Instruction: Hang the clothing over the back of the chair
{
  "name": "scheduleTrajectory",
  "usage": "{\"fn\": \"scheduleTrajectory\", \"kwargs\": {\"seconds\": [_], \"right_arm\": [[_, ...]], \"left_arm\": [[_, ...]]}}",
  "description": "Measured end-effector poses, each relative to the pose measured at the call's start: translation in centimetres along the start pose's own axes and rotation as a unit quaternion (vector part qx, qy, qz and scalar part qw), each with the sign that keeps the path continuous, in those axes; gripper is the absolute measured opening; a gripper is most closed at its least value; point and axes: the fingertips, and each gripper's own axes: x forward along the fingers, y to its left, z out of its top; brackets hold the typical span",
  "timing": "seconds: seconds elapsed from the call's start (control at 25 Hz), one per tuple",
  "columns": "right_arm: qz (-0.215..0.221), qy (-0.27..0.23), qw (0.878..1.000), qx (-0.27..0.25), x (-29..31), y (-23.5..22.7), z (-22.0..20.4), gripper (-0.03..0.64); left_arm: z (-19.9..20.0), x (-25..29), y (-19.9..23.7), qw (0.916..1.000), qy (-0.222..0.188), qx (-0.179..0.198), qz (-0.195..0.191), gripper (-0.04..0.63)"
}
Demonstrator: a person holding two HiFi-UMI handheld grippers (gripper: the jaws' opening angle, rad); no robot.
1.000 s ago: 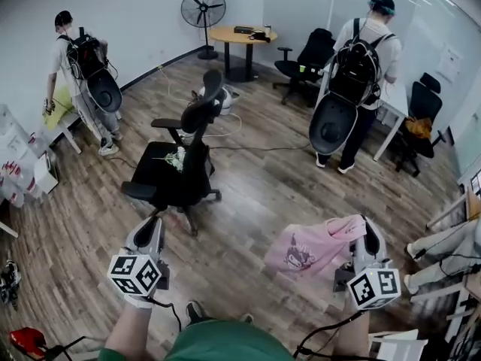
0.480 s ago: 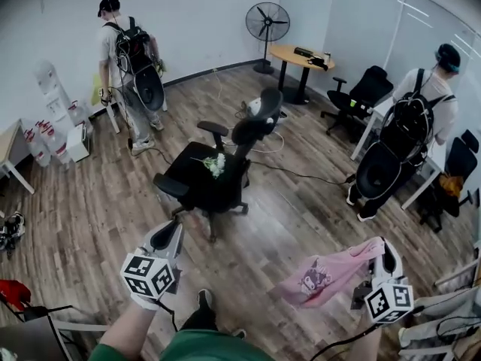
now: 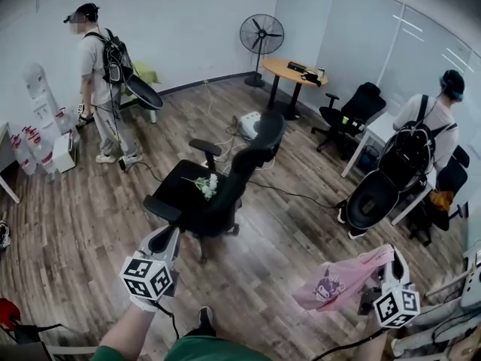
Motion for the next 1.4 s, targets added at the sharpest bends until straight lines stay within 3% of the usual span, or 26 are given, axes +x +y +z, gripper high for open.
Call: {"fn": "scheduleTrajectory", "kwargs": {"seconds": [0.28, 0.52, 0.72, 1.0, 1.24, 1.4], "right_arm": [[-0.038, 0.000, 0.999, -0.019, 5.8, 1.3, 2.6, 0.016], [-0.033, -0.004, 0.999, -0.022, 11.0, 4.1, 5.0, 0.015], [0.004, 0.006, 0.999, -0.036, 16.2, 6.8, 6.0, 0.015], [0.074, 0.023, 0.995, -0.062, 24.9, 8.5, 7.2, 0.015], [0.145, 0.025, 0.986, -0.076, 33.5, 9.1, 9.8, 0.015], [0.195, -0.006, 0.978, -0.067, 39.0, 10.3, 13.4, 0.015]], "left_arm": [[1.2, 6.4, 5.3, 0.9995, -0.002, -0.009, -0.029, 0.054], [1.4, 8.5, 11.8, 0.9999, 0.010, -0.006, -0.013, 0.054], [2.6, 10.1, 14.8, 1.0000, 0.003, 0.006, 0.001, 0.054], [3.9, 12.7, 15.5, 0.9997, -0.005, 0.010, 0.021, 0.054], [4.7, 14.5, 16.0, 0.9974, -0.018, 0.000, 0.070, 0.054], [6.2, 15.4, 16.0, 0.9935, -0.038, 0.004, 0.107, 0.054]]}}
